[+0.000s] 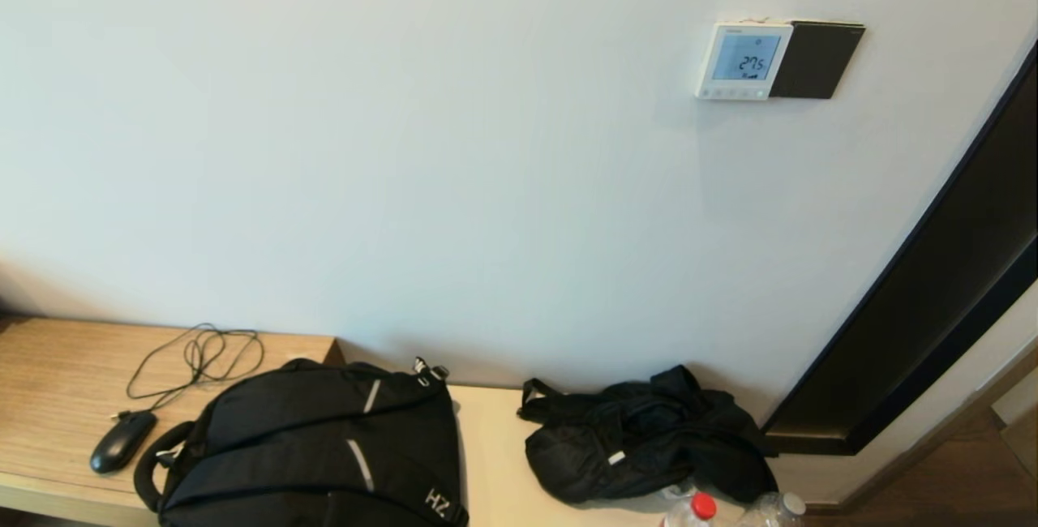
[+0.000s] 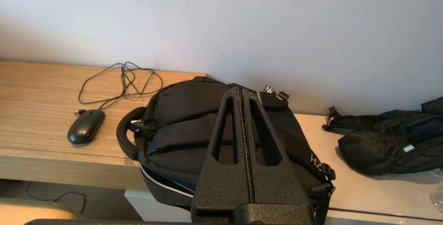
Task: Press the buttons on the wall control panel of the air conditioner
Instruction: Turn off the central air conditioner
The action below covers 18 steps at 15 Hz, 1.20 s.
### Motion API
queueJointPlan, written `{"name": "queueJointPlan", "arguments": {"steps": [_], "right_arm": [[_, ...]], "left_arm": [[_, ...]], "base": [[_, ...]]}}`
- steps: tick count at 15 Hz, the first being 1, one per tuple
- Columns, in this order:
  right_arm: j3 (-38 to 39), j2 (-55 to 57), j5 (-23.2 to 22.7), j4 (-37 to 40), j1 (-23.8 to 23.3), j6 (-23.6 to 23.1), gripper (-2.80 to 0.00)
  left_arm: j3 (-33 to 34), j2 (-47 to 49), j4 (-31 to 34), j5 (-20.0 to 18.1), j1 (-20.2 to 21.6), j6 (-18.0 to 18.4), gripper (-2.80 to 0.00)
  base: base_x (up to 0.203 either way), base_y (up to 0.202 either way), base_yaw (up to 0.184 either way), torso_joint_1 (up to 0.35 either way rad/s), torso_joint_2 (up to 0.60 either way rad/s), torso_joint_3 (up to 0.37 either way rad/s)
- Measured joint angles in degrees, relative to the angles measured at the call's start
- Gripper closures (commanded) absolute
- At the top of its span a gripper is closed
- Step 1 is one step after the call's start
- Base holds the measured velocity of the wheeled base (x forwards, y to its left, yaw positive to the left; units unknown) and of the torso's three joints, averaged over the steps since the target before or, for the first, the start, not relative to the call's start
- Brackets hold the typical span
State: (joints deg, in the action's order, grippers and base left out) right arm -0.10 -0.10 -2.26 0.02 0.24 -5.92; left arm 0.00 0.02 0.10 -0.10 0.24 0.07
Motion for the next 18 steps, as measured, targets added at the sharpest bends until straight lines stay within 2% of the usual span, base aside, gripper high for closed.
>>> {"name": "queueJointPlan", "arguments": {"steps": [7, 10, 13, 18], "right_arm": [[-0.4, 0.1, 0.0, -0.2, 0.0, 0.1, 0.00], [-4.2, 1.6, -0.1, 0.1, -0.1, 0.1, 0.00], [-9.5, 7.4, -0.1, -3.1, -0.1, 0.1, 0.00], [-20.6, 25.2, 0.1, -14.3, -0.7, 0.5, 0.00]], "left_arm": [[0.0, 0.0, 0.0, 0.0, 0.0, 0.0, 0.00], [0.0, 0.0, 0.0, 0.0, 0.0, 0.0, 0.00], [0.0, 0.0, 0.0, 0.0, 0.0, 0.0, 0.00], [0.0, 0.0, 0.0, 0.0, 0.0, 0.0, 0.00]], "base": [[0.000, 0.000, 0.000, 0.000, 0.00, 0.000], [0.000, 0.000, 0.000, 0.000, 0.00, 0.000], [0.000, 0.000, 0.000, 0.000, 0.00, 0.000], [0.000, 0.000, 0.000, 0.000, 0.00, 0.000]]}}
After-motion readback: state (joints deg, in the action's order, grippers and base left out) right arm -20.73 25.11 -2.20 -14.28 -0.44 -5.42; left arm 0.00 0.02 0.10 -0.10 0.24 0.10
